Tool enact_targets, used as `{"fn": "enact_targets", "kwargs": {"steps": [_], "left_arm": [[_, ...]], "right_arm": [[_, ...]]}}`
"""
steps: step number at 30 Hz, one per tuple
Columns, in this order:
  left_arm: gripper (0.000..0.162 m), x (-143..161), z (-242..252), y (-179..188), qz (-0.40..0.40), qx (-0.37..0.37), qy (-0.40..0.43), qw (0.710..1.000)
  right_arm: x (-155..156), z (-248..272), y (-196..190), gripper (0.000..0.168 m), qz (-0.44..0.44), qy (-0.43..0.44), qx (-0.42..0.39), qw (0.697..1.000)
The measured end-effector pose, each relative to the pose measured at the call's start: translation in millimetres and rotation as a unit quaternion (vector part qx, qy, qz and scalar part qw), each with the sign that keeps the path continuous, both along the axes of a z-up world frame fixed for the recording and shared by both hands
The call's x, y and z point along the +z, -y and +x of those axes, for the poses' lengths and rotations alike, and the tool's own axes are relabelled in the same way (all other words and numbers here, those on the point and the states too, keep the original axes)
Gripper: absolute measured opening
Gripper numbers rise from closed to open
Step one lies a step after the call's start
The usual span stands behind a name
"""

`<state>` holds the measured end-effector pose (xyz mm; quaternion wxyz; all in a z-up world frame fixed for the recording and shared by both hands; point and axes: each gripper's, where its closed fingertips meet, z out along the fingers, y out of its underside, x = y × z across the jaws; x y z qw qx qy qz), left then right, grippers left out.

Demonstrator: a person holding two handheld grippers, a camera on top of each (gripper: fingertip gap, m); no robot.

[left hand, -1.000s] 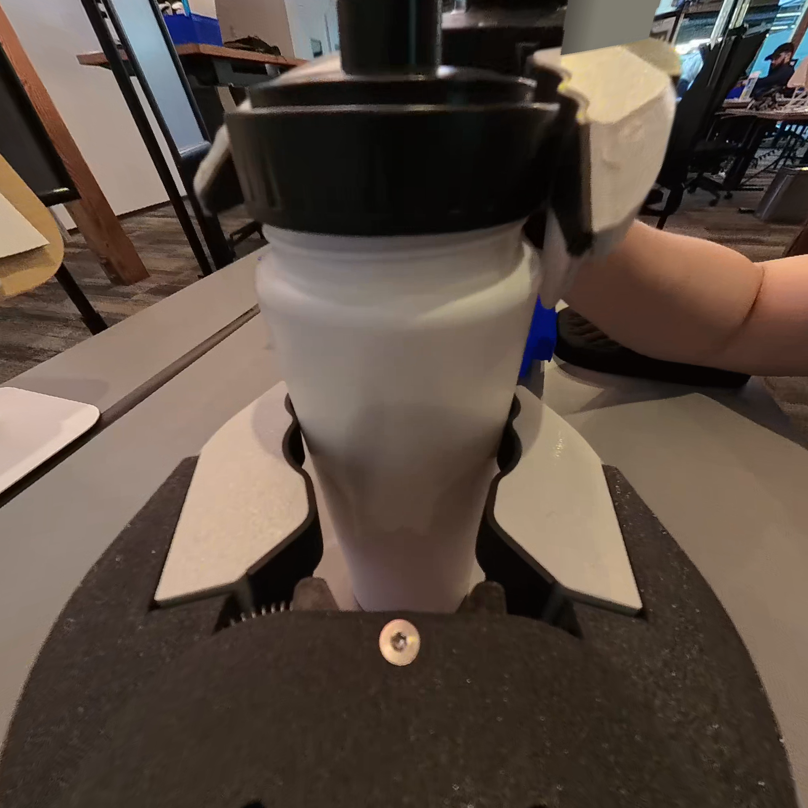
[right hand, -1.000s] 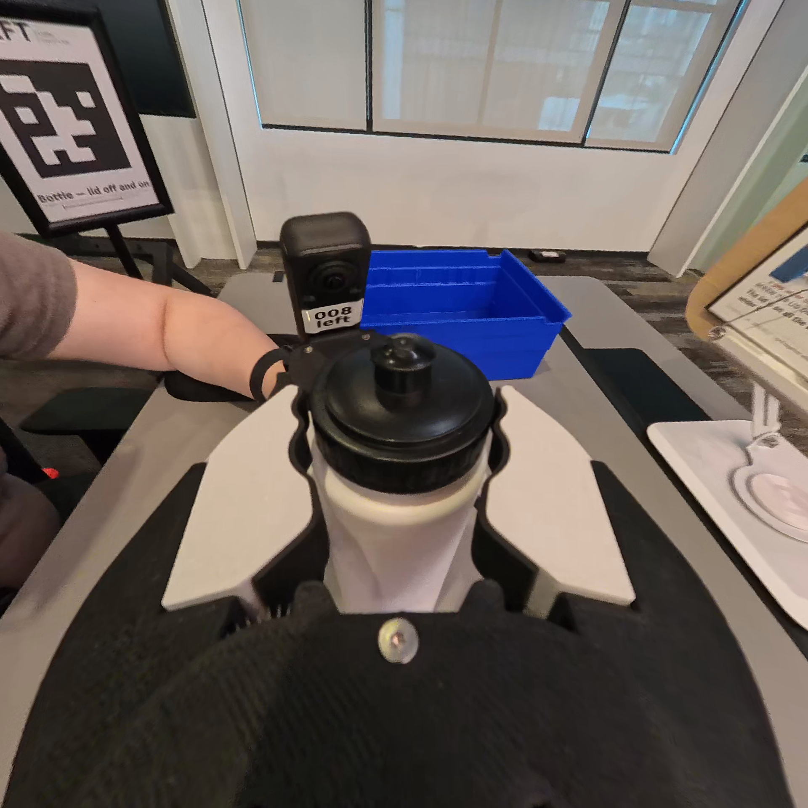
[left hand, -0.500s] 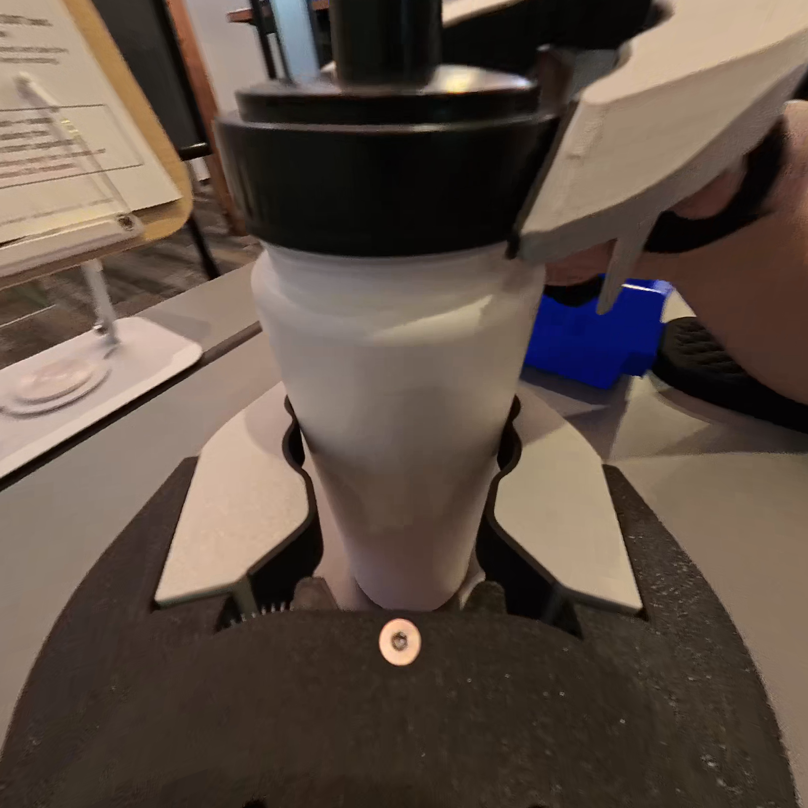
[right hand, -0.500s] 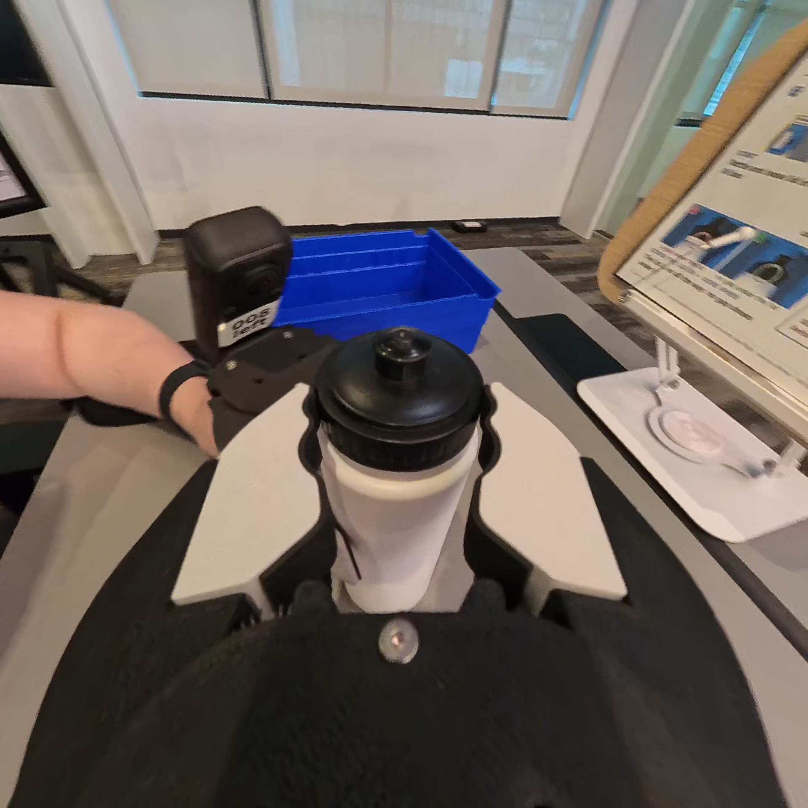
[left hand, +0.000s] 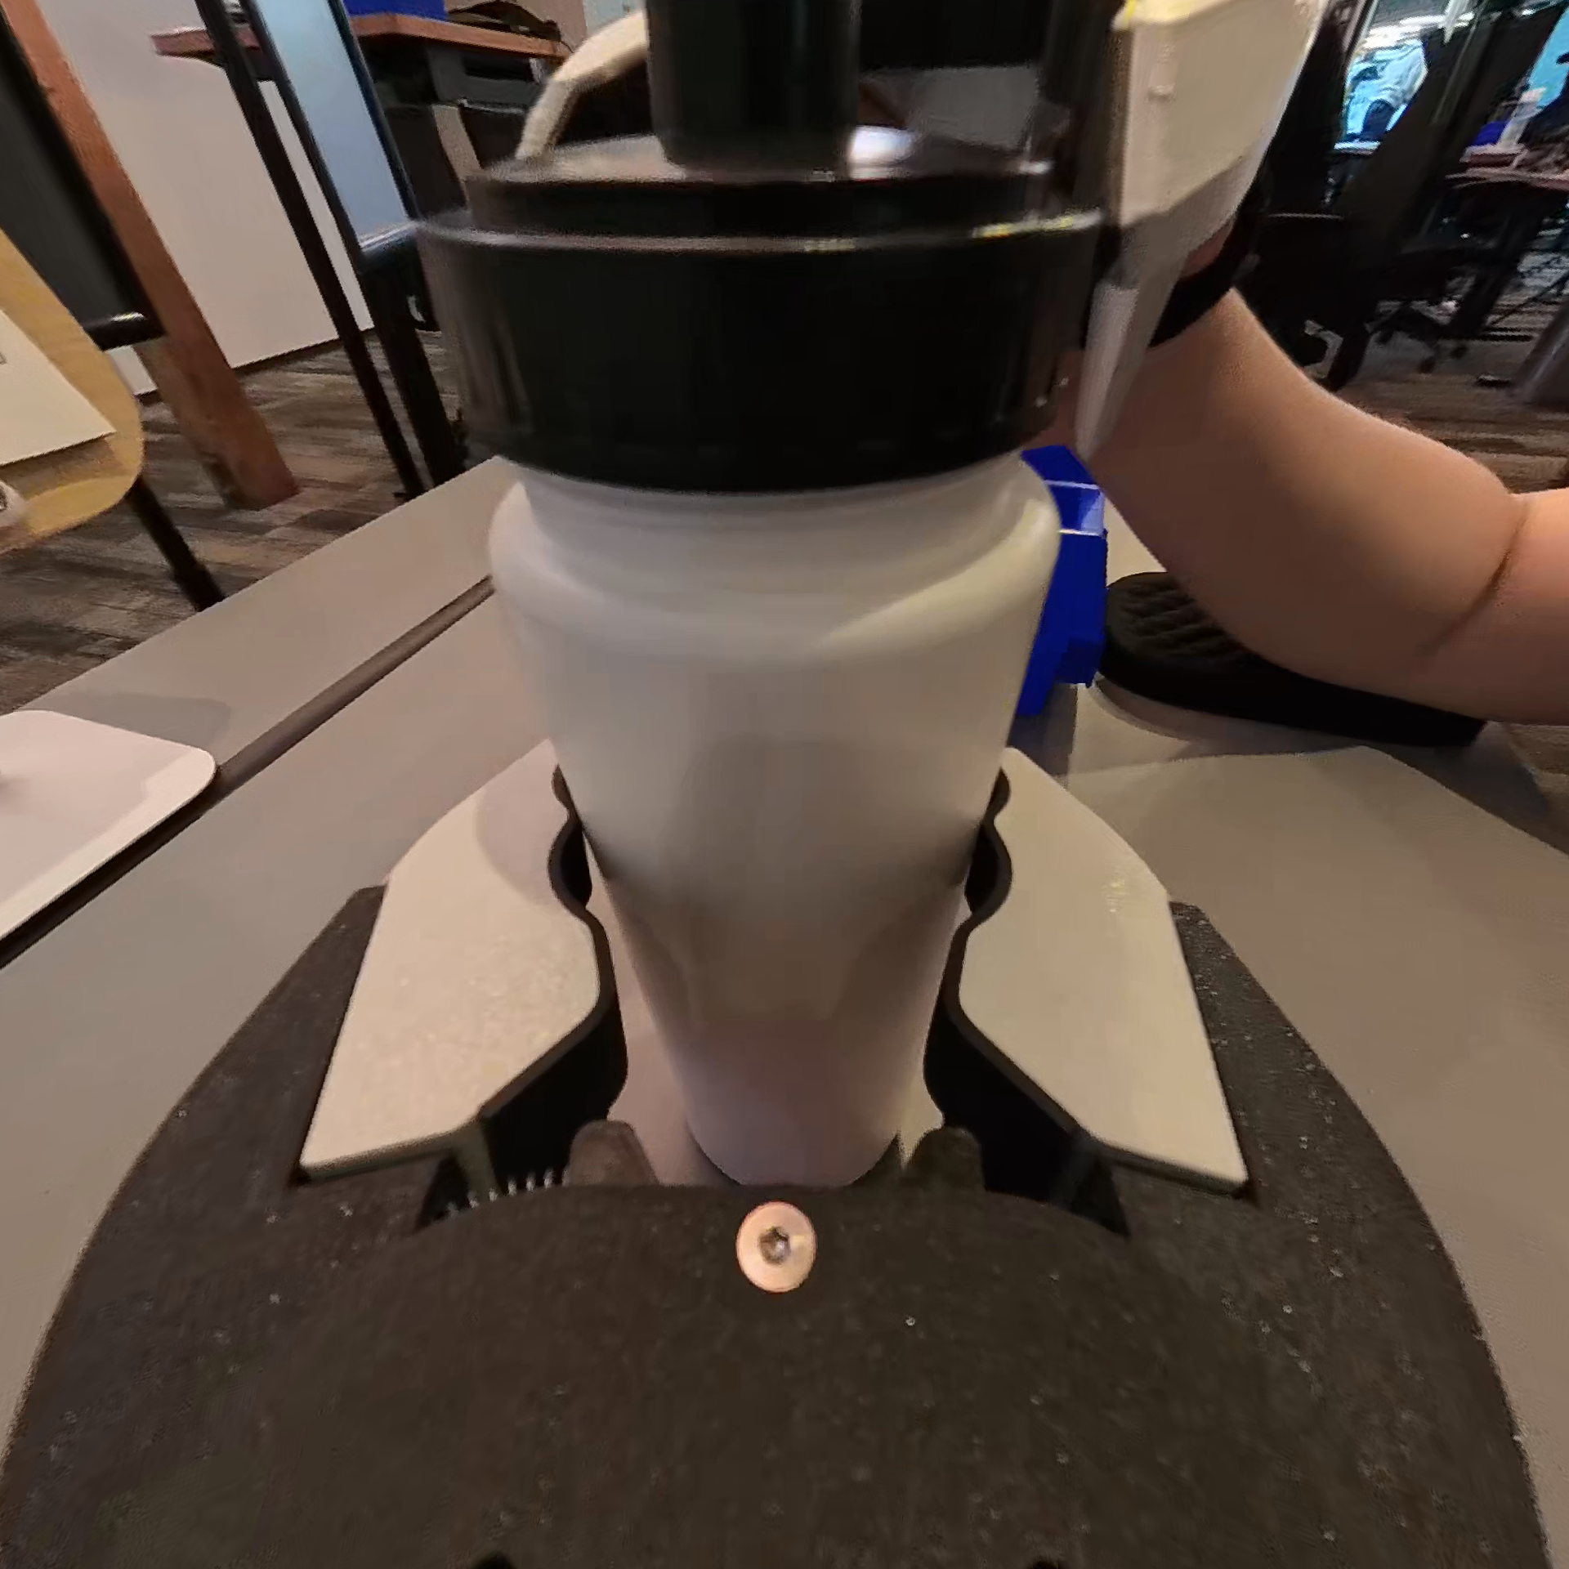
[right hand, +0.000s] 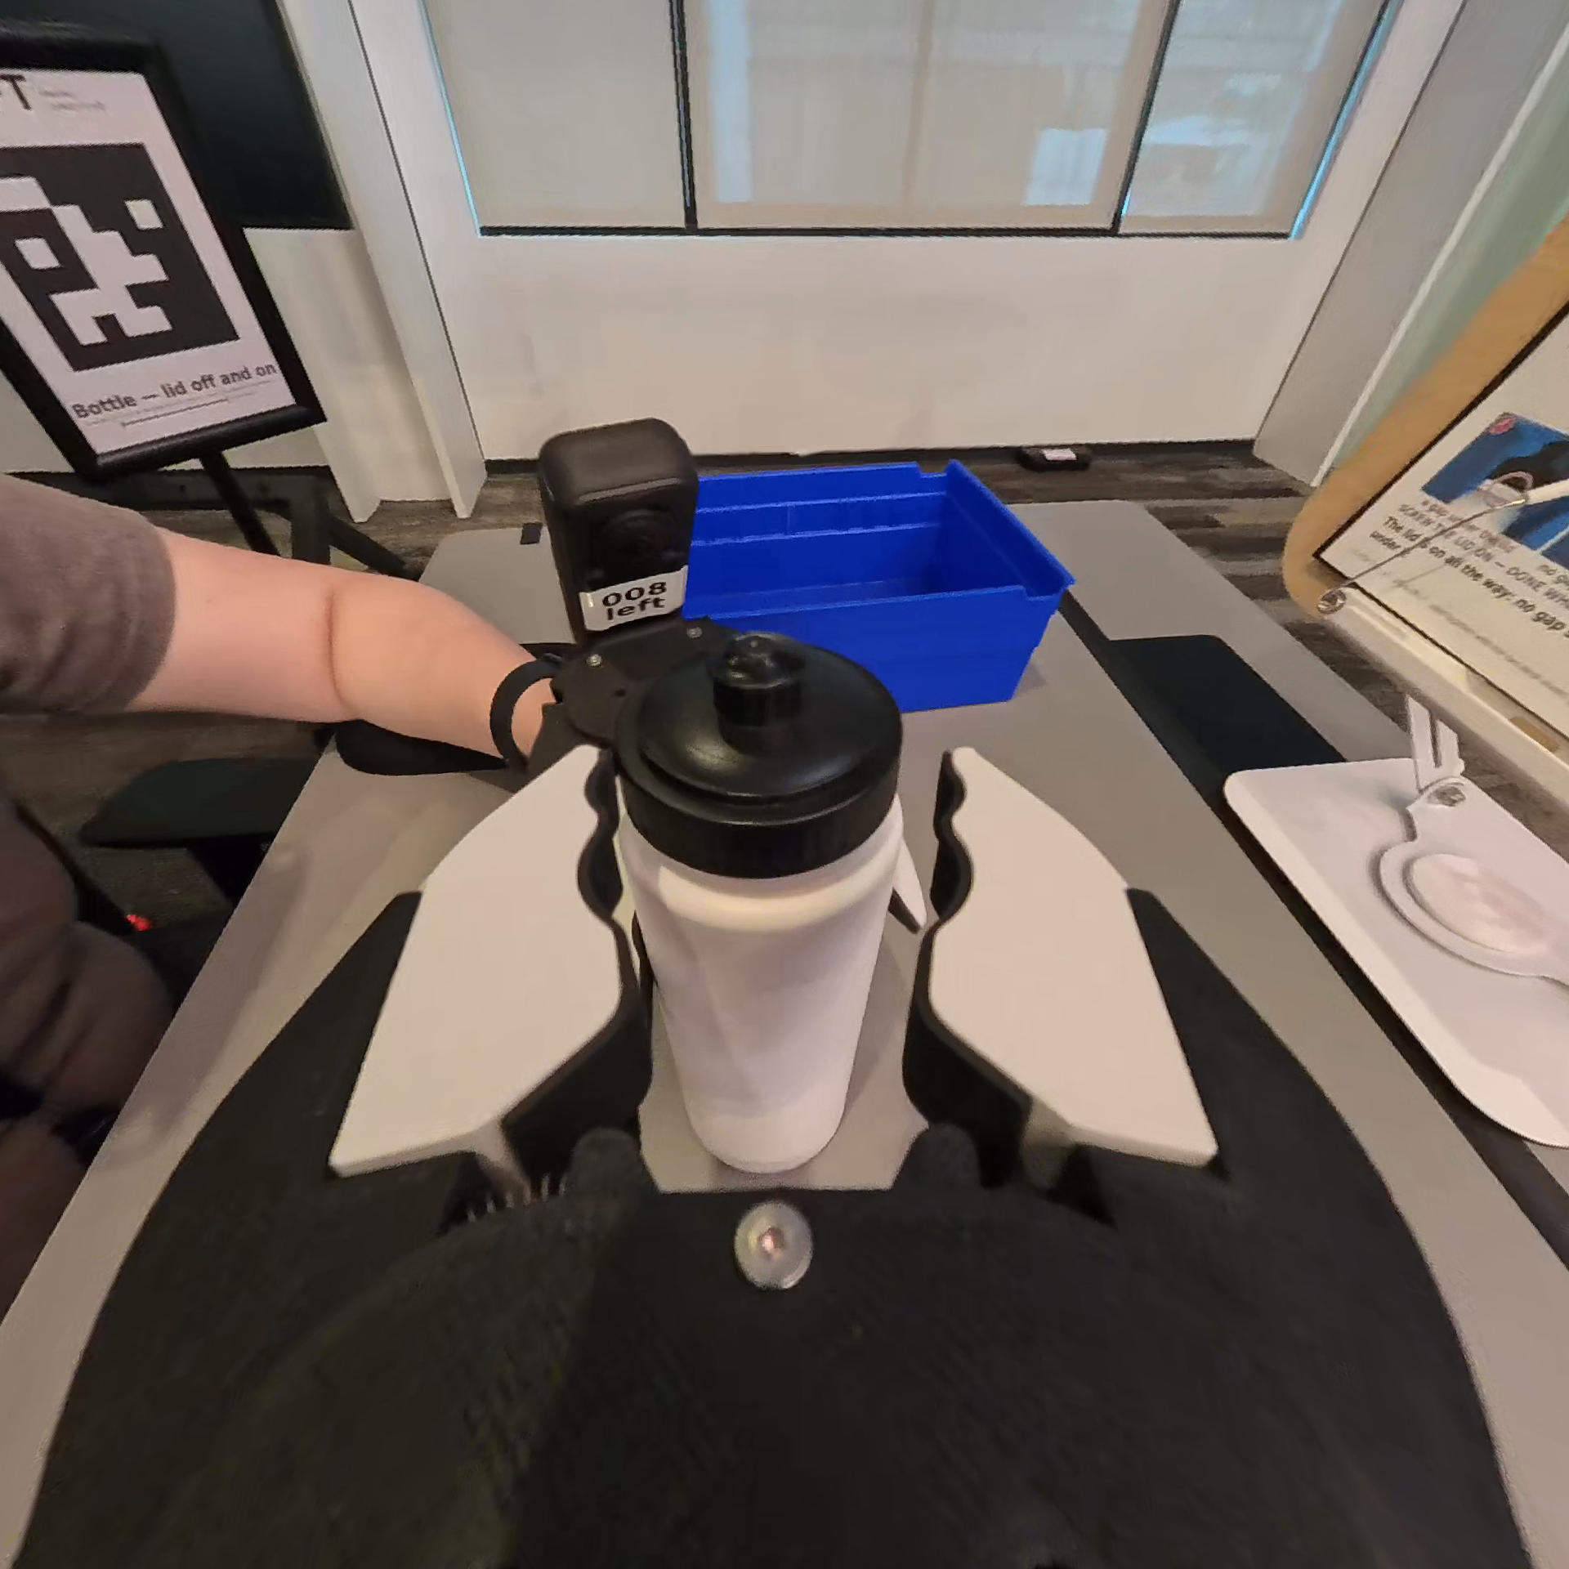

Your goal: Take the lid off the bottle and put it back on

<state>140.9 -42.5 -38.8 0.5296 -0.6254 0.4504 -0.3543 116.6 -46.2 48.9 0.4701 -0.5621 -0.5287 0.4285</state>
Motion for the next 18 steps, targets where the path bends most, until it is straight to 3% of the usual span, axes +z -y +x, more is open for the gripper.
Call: {"fn": "enact_targets", "kwargs": {"steps": [6, 14, 18], "left_arm": [[0.089, -1, 2, 2, -0.002, 0.0, -0.011, 1.0], [0.088, -3, -18, -26, -0.022, 0.141, -0.035, 0.989], [0.088, -2, -20, -28, -0.023, 0.159, -0.024, 0.987]], "right_arm": [[-4, -4, 5, 0.067, 0.02, 0.024, -0.002, 1.0], [-5, -19, -19, 0.068, 0.001, -0.001, -0.175, 0.985], [-4, -22, -20, 0.067, 0.027, -0.015, -0.223, 0.974]]}}
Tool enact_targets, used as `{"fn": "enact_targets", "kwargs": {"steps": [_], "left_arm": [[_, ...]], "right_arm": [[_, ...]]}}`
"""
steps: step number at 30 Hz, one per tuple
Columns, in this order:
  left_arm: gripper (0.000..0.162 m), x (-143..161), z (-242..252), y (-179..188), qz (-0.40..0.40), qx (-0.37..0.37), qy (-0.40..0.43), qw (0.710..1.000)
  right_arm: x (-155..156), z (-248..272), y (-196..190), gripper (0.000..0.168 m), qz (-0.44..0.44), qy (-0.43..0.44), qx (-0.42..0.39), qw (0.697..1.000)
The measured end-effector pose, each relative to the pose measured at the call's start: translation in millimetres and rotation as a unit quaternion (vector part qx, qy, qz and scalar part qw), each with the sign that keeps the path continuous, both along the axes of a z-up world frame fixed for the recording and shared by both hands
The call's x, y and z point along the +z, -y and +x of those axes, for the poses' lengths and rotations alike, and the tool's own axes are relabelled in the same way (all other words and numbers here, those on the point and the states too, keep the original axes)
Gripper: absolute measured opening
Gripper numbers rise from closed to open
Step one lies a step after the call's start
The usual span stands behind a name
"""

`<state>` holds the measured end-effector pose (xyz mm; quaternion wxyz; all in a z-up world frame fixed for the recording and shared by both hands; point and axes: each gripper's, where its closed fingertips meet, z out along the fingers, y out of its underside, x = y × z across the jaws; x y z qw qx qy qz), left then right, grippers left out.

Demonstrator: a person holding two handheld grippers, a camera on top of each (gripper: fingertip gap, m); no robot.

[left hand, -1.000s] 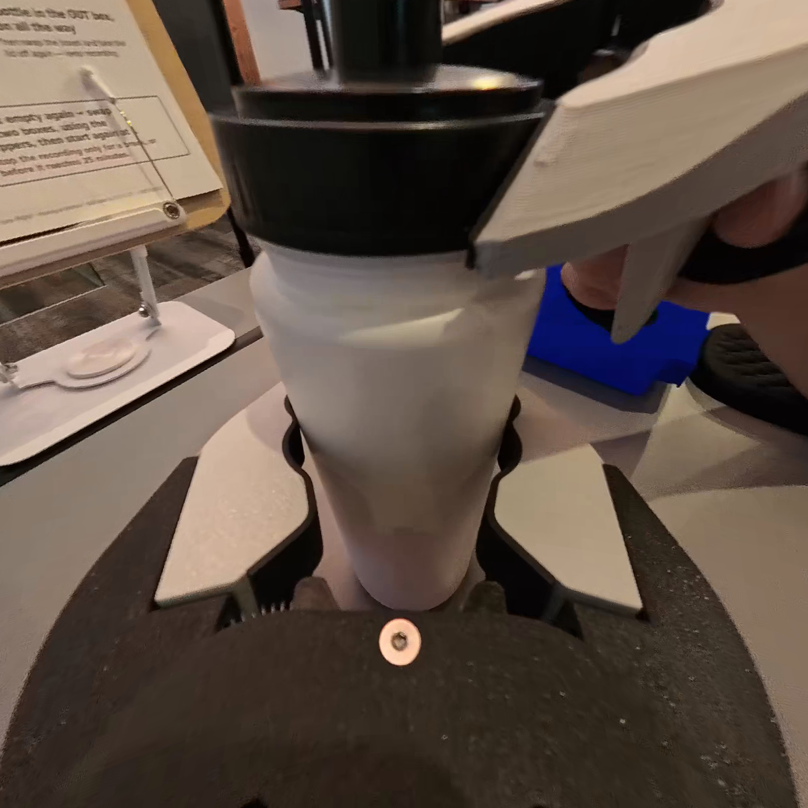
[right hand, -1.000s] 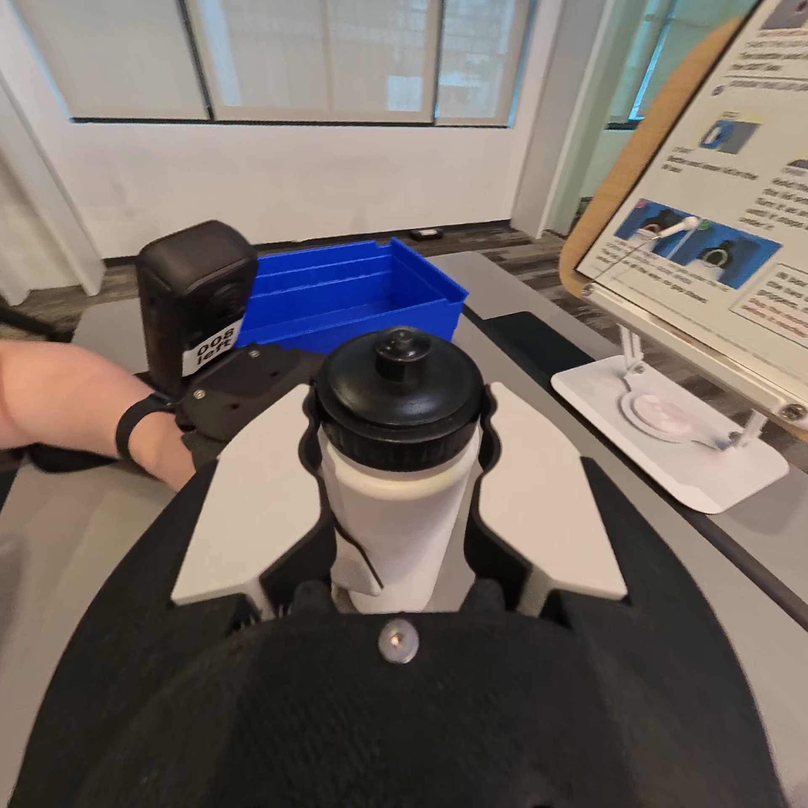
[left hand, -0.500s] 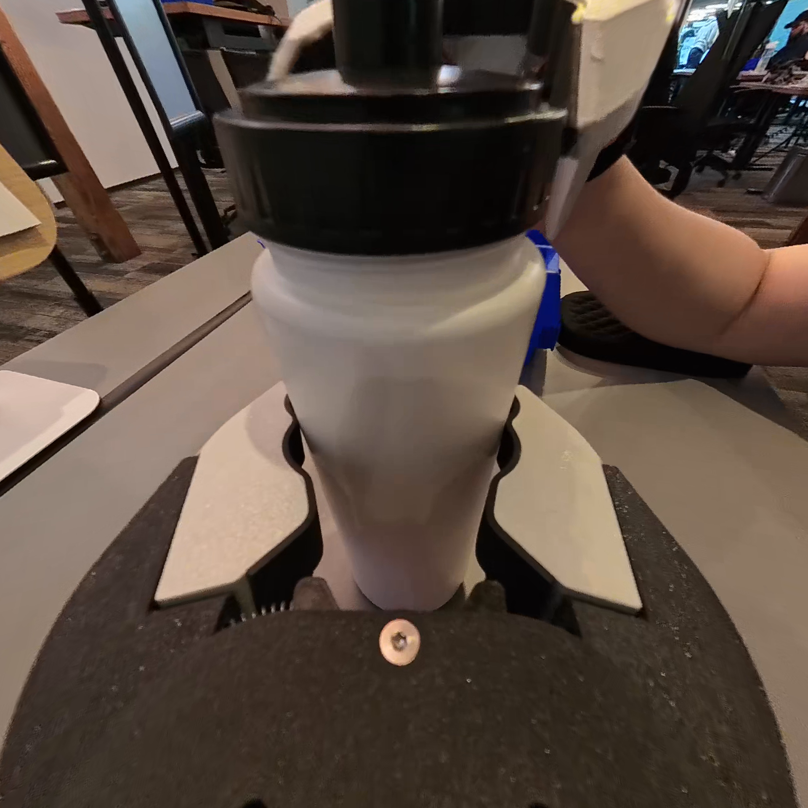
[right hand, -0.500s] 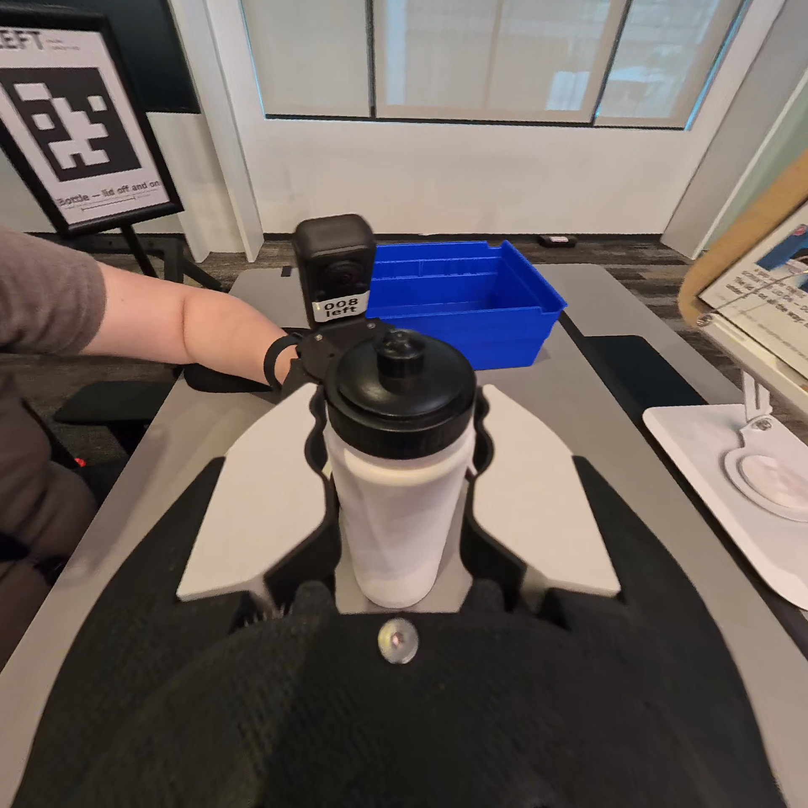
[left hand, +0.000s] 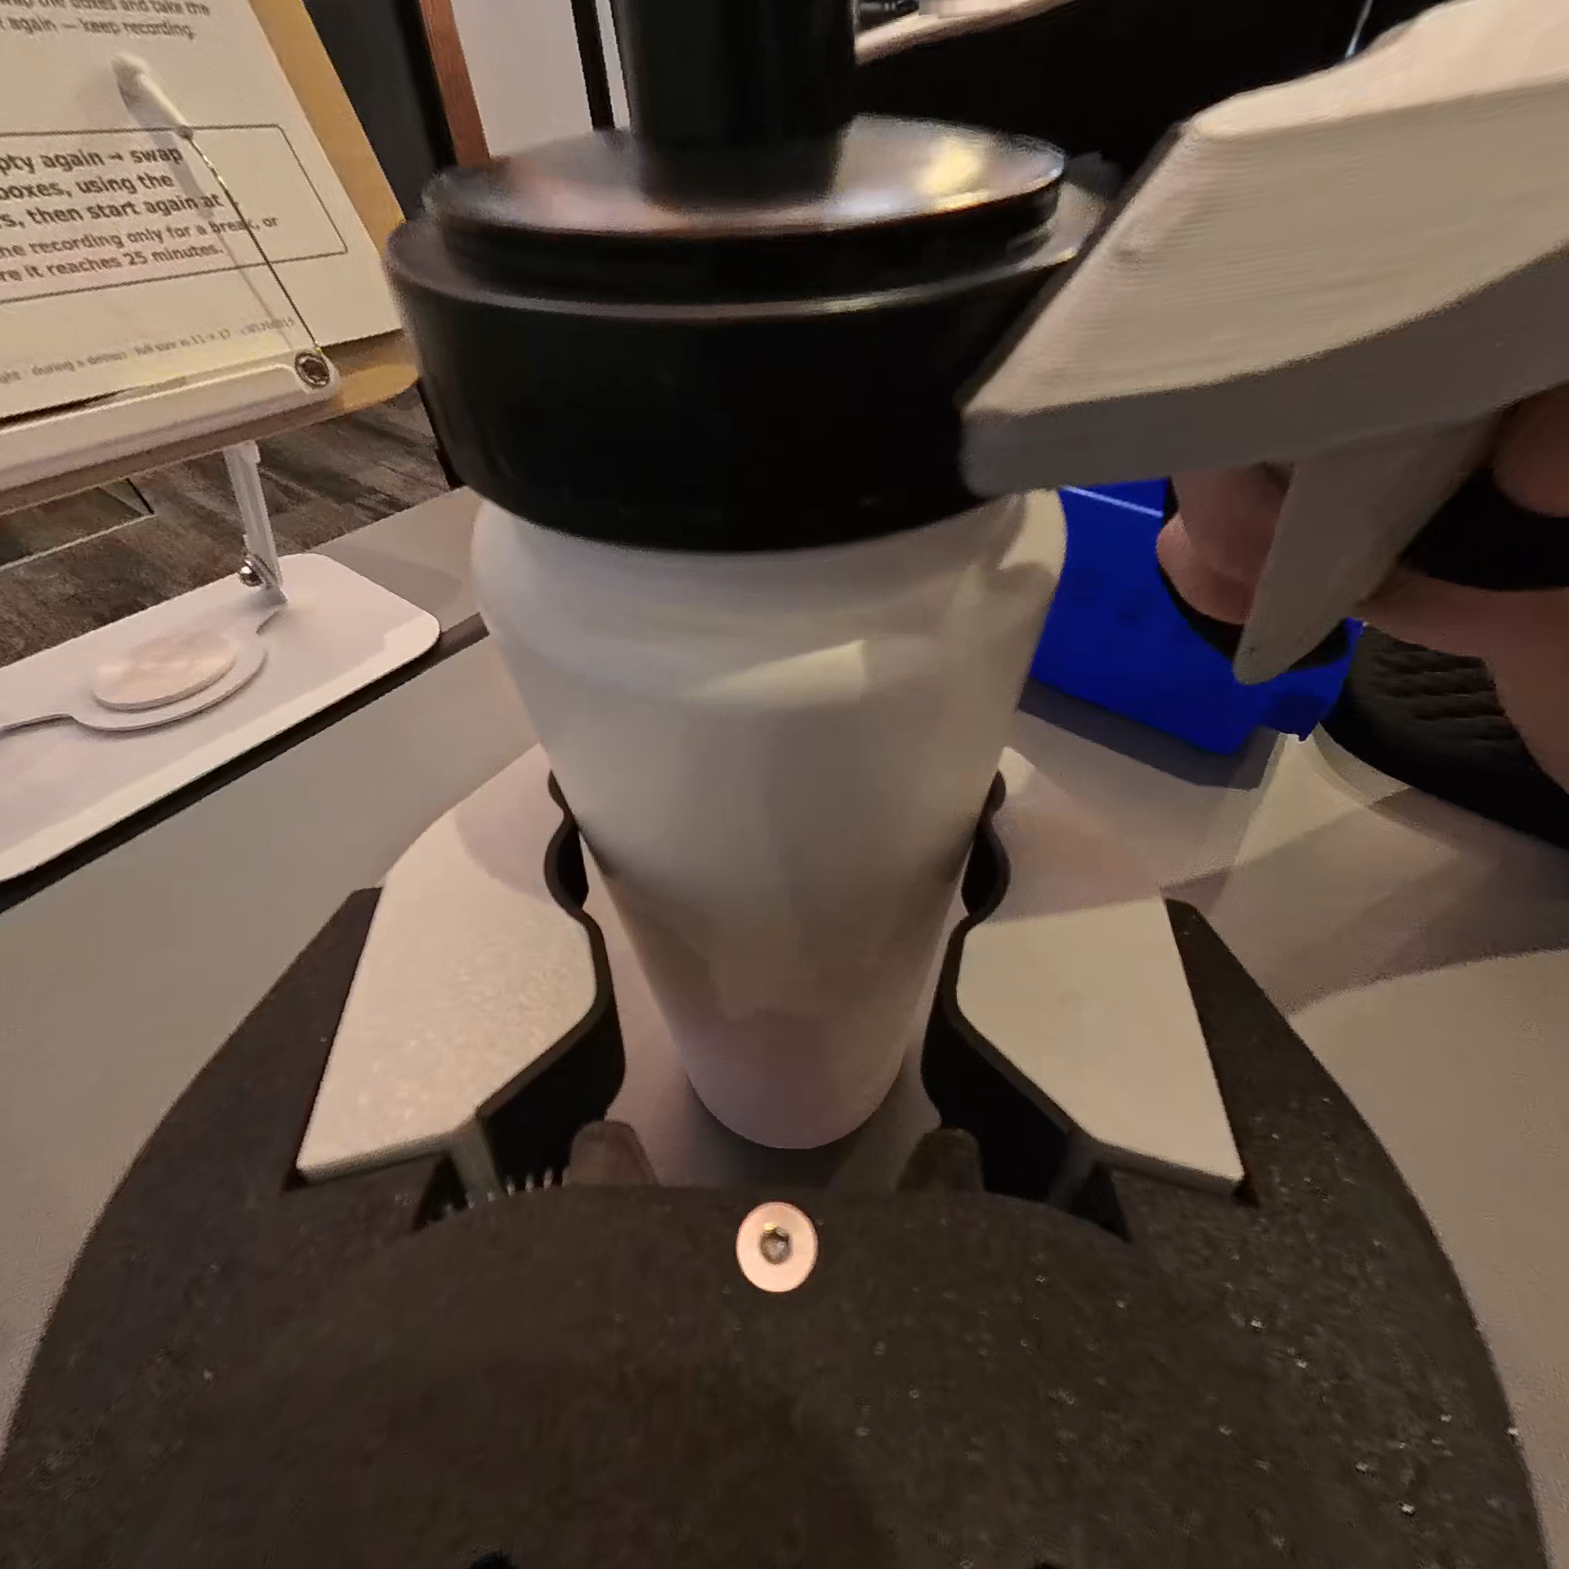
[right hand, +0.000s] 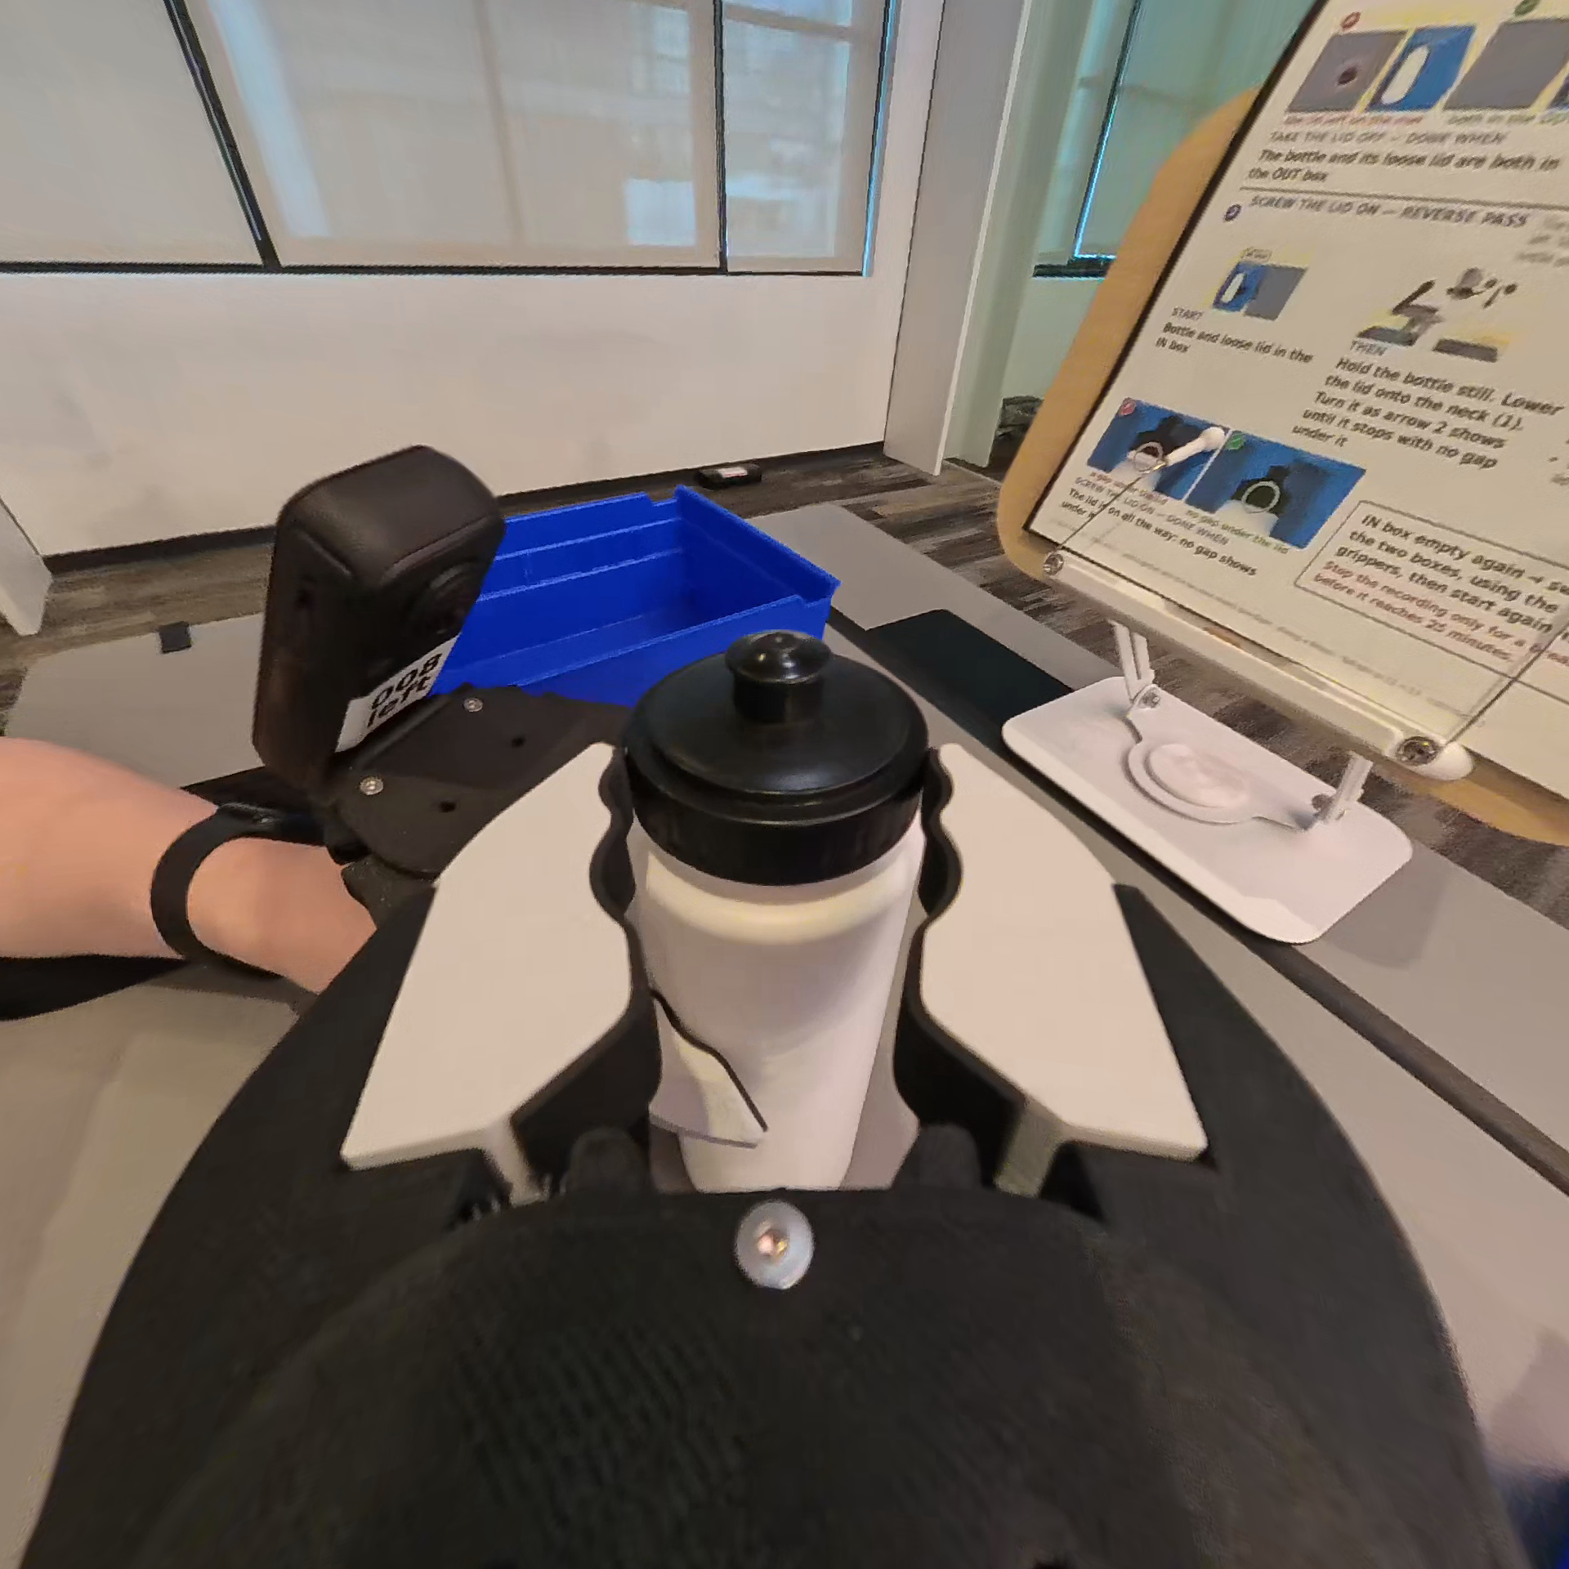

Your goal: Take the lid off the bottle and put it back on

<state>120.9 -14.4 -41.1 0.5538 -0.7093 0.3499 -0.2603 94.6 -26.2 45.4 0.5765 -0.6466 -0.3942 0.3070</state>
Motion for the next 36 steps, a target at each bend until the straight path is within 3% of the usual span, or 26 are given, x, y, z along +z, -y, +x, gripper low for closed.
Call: {"fn": "enact_targets", "kwargs": {"steps": [4, 9, 12, 18, 24, 27, 31, 36], "left_arm": [[0.088, -1, 3, 3, 0.002, -0.034, -0.009, 0.999], [0.087, -1, 18, 22, 0.002, -0.125, 0.011, 0.992], [0.087, -1, 23, 27, 0.0, -0.148, 0.017, 0.989], [0.087, -3, 17, 18, -0.016, -0.097, 0.007, 0.995], [0.086, -4, 2, 4, -0.023, 0.002, -0.017, 1.0], [0.086, -5, 0, 2, -0.025, 0.015, -0.021, 0.999], [0.086, -5, 4, 6, -0.032, -0.035, -0.014, 0.999], [0.086, -5, 16, 19, -0.026, -0.113, -0.017, 0.993]], "right_arm": [[2, 5, 7, 0.073, 0.021, 0.047, 0.084, 0.995], [6, 16, 19, 0.072, 0.002, 0.028, 0.184, 0.983], [-1, 17, 21, 0.069, -0.001, 0.049, 0.201, 0.978], [-1, 11, 11, 0.07, -0.033, 0.043, 0.135, 0.989], [0, 2, 0, 0.07, -0.006, 0.015, 0.001, 1.0], [0, 1, -1, 0.07, 0.003, 0.005, -0.021, 1.0], [3, 4, 5, 0.072, 0.016, 0.037, 0.074, 0.996], [7, 16, 13, 0.072, -0.02, 0.011, 0.17, 0.985]]}}
